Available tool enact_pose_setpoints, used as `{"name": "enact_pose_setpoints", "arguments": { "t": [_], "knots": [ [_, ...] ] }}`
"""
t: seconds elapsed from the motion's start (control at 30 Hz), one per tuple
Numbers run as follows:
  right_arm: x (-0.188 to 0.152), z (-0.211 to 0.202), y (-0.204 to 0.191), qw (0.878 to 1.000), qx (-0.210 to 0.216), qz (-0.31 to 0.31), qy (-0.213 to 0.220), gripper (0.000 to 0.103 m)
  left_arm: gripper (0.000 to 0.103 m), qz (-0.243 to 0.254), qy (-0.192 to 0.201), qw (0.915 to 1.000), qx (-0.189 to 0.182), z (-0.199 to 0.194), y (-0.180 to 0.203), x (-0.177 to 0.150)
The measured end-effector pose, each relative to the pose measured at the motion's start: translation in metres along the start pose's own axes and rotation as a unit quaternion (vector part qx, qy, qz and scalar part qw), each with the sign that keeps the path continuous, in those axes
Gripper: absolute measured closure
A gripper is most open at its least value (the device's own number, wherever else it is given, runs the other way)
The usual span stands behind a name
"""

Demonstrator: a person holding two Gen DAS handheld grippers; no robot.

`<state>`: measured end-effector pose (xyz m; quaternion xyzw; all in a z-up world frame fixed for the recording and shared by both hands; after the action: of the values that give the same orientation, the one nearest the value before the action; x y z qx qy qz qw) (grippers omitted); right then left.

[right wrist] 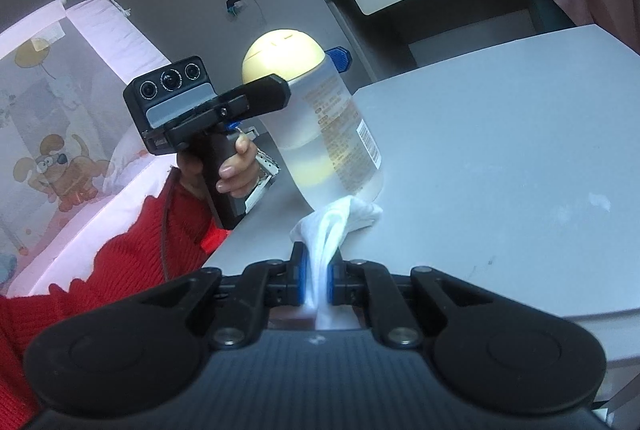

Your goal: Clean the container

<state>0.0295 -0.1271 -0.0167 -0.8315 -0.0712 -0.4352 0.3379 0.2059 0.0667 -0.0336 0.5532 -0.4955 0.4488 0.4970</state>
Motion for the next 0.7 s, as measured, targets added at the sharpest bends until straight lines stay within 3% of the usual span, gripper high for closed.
{"name": "enact_pose_setpoints", "arguments": {
  "t": [0.17,0.33,0.6,0.7],
  "knots": [
    [-0.001,-0.006,0.001,1.0,0.008,0.001,0.009,0.093,0.034,-0.016,-0.014,0.9973,0.07,0.007,0.017,0.008],
    [-0.005,-0.014,0.001,1.0,0.017,0.001,0.02,0.093,0.034,-0.029,-0.031,0.9877,0.15,0.021,0.038,0.016],
    [-0.01,-0.028,0.002,0.999,0.029,0.004,0.039,0.093,0.034,-0.056,-0.048,0.9622,0.262,0.04,0.071,0.028],
    [-0.011,-0.03,0.002,0.999,0.026,0.005,0.044,0.093,0.034,-0.069,-0.055,0.9481,0.305,0.047,0.079,0.036]
  ]
}}
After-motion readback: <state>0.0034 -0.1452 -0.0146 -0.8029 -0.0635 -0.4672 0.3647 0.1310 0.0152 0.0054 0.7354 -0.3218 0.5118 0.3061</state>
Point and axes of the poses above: each gripper's, at about its wrist camera, not at the fingertips, and z roughly the way its jaws point, y to its right, x to its top, the point moved 2 cm from there along z, roughly the way its jaws point, and after that the axes turned 4 degrees about -x, right-handed, at the moved point
